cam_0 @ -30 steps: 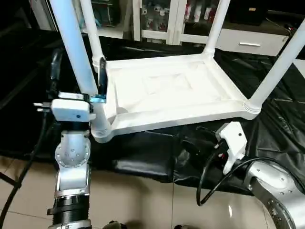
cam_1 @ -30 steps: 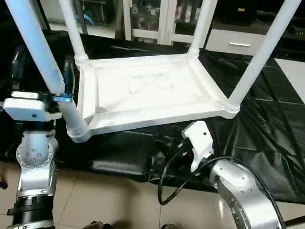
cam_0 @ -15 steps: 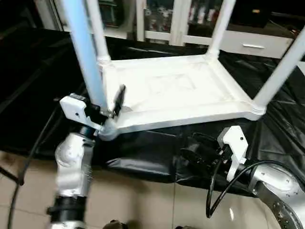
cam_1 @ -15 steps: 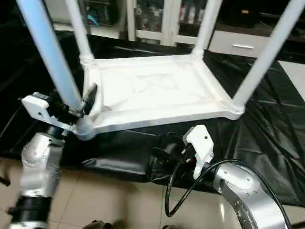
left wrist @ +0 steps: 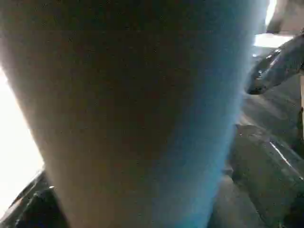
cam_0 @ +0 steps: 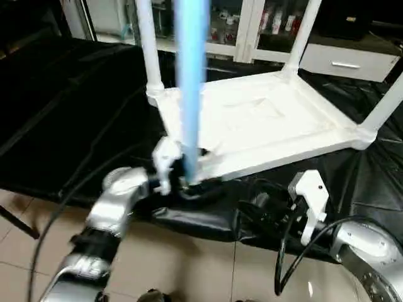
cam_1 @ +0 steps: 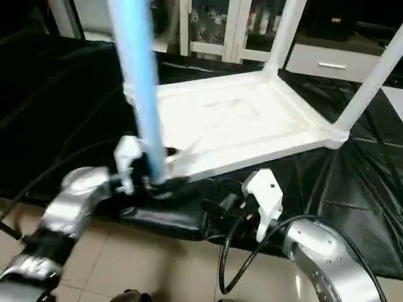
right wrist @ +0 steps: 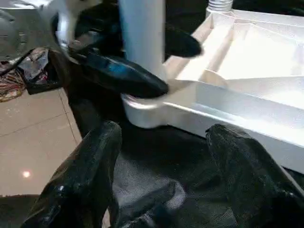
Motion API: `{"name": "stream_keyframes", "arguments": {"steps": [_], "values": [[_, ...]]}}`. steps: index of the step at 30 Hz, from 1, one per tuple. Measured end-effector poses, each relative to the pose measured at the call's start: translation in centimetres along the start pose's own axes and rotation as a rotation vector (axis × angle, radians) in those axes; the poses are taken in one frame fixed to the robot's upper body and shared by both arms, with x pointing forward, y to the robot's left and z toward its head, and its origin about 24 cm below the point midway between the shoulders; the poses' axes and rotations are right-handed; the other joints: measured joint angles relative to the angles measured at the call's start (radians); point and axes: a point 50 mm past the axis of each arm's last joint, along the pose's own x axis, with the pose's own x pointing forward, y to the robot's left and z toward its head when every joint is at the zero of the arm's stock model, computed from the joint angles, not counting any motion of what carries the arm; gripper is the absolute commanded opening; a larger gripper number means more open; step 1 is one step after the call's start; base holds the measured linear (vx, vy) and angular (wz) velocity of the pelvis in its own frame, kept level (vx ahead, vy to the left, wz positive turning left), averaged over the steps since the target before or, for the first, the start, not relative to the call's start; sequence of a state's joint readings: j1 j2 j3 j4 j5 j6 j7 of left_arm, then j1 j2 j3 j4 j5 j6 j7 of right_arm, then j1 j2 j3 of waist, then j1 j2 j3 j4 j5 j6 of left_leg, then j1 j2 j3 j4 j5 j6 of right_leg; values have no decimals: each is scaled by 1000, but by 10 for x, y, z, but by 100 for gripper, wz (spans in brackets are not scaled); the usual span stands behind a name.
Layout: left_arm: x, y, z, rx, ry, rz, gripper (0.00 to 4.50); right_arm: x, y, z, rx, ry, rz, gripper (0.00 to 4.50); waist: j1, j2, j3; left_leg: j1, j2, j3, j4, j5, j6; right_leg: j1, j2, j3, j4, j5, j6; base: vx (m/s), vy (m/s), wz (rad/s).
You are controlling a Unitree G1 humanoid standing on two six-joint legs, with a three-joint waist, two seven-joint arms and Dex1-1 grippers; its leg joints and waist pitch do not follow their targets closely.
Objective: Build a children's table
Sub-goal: Rotate table base
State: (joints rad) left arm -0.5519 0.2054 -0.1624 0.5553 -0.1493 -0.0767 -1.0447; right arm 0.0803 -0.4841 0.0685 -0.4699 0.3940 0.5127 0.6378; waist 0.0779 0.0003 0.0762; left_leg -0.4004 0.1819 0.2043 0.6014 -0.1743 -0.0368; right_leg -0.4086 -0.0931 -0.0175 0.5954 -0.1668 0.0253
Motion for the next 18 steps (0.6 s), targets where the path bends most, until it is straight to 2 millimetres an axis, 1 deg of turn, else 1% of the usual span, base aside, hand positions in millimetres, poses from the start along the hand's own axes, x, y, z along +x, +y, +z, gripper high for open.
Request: {"name": "stream_keyframes", "arguments": {"steps": [3,6,8,10,13,15,18], "values": [[29,-4,7,19,-2,-40,449,0,0,0,0,-1,-4,319,8,1,0,0,-2,0,0,0,0,1,-1,3,0,0,0,0,0,0],[50,-11,11,35,-4,-68,449,-1,2,2,-10,-8,-4,319,6,2,-1,0,-3,0,0,1,2,1,-1,3,-1,0,0,0,0,0],[59,-11,11,33,7,-62,449,-3,0,2,-13,-2,-24,319,5,3,-1,0,-3,0,0,1,2,1,-1,3,0,0,0,0,0,0],[72,-12,12,29,17,-50,449,-4,-1,2,-14,0,-27,319,9,5,-3,0,-3,0,0,1,3,2,-1,3,-1,0,0,0,0,0],[90,-12,15,37,34,22,449,-5,1,1,-14,2,-28,319,9,8,-4,0,-3,-1,0,2,3,2,-1,3,-1,0,0,0,0,0],[99,-10,17,48,52,99,449,-5,2,1,-15,0,-24,319,7,10,-5,0,-4,-1,0,3,5,3,-1,3,-1,0,0,0,0,0],[101,-5,21,60,48,162,449,-4,3,3,-19,-6,-21,319,-2,14,-6,0,-4,-2,0,3,5,2,-1,3,-1,0,0,0,0,0]]}}
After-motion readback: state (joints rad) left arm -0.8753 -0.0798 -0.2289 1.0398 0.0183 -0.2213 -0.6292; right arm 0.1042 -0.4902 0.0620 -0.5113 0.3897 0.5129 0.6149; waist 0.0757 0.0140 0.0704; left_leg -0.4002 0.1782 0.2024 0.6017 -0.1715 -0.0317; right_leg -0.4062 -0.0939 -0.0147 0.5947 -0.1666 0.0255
